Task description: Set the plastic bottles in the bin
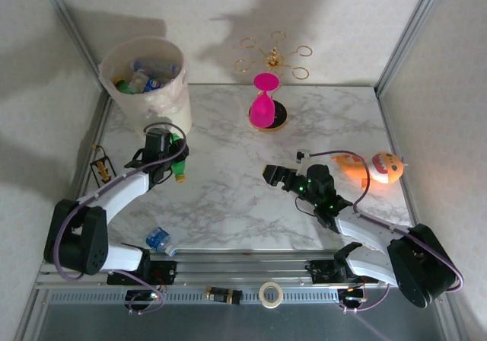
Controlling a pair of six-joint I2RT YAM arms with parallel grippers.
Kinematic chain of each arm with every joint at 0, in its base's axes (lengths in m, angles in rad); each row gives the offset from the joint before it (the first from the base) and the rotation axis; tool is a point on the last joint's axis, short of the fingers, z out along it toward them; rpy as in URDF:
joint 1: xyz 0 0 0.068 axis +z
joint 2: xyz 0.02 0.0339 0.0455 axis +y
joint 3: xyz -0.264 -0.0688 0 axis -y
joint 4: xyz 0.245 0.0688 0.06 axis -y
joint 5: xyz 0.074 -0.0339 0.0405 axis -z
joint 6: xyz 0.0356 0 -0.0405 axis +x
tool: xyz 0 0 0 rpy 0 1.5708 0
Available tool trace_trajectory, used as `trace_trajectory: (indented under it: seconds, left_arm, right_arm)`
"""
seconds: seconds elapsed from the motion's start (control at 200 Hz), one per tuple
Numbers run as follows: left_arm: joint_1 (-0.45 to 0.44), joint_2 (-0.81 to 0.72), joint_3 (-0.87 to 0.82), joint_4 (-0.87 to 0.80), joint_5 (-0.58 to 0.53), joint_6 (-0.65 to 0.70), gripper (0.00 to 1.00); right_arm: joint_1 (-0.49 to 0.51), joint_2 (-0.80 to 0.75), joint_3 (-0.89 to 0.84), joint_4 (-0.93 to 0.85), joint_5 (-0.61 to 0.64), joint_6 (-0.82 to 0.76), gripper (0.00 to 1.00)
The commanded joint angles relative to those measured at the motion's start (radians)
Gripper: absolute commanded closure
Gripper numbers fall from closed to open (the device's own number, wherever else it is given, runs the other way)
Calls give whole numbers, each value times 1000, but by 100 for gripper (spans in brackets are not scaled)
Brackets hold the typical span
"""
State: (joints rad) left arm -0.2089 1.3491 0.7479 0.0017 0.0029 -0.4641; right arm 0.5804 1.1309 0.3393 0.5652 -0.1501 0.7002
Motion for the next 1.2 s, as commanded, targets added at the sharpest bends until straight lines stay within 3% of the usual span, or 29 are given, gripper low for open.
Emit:
trace_trajectory:
  seconds: [0.0, 0.305, 0.666, 0.941, 1.197]
  left_arm:
    - [-8, -76, 25, -33, 35, -42, 100]
    - [-36, -191, 124, -64, 105, -93, 100]
    - [-50, -190, 373, -80, 136, -79, 100]
    - [-34, -50, 681, -131, 63, 46, 100]
    - [60, 157, 957, -181, 2, 116, 100]
  right_arm:
    - [4, -20, -20, 32, 18, 2, 1]
    - [4, -46, -26, 58, 3, -12, 1]
    - [4, -111, -69, 149, -68, -21, 1]
    - [4, -132, -75, 121, -42, -25, 1]
    - [4, -170, -120, 108, -34, -34, 1]
